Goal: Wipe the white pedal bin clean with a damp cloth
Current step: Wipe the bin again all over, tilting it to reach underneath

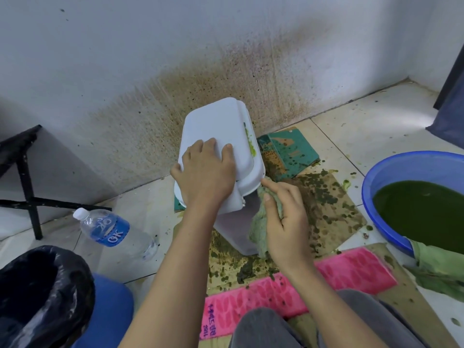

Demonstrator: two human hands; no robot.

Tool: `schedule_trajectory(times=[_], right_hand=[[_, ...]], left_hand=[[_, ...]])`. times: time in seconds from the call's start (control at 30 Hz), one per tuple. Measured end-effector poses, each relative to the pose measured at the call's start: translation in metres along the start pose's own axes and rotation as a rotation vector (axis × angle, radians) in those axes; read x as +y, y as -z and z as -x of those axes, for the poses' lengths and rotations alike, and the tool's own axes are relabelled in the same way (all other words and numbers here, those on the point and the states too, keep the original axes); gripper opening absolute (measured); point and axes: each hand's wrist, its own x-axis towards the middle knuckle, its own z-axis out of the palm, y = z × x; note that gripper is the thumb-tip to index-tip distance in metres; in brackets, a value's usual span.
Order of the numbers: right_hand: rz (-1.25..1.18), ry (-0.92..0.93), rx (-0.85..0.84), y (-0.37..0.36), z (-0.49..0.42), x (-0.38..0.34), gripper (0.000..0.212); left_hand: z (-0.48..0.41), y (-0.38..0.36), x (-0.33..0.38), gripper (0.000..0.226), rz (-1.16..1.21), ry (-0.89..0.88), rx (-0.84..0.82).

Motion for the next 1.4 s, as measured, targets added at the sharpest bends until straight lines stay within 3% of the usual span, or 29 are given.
schedule_trajectory(times=[0.27,0.43,0.67,0.87,1.0,1.17,1.4], right_hand=[[-0.083,-0.013,0.197,0.011,-0.02,-0.009,0.028],[0.056,-0.058,-0.035,0.007,-0.02,-0.005,0.029],[0.161,-0.044,-0.069,0.004,-0.028,-0.008,0.033],[0.108,0.003,-0.083,0.006,-0.012,-0.011,0.034],[0.192,0.071,-0.119,0.005,-0.034,-0.019,0.035],[0.528,0.11,-0.304,-0.008,-0.083,-0.017,0.033],[0.558,0.01,-0.488,-0.036,-0.171,0.007,0.034]], left_hand=[[0.0,-0.002,-0.001,0.052,-0.009,-0.003,-0.004],[-0.002,-0.002,-0.002,0.053,-0.012,0.001,-0.005],[-0.002,-0.002,0.002,0.053,-0.021,0.008,-0.034],[-0.014,0.009,-0.003,0.044,-0.018,-0.03,-0.076],[-0.076,0.027,-0.011,0.035,0.126,0.084,-0.218],[-0.109,-0.01,0.002,0.056,-0.077,0.025,-0.288],[-0.112,-0.026,0.002,0.057,-0.08,0.079,-0.272]])
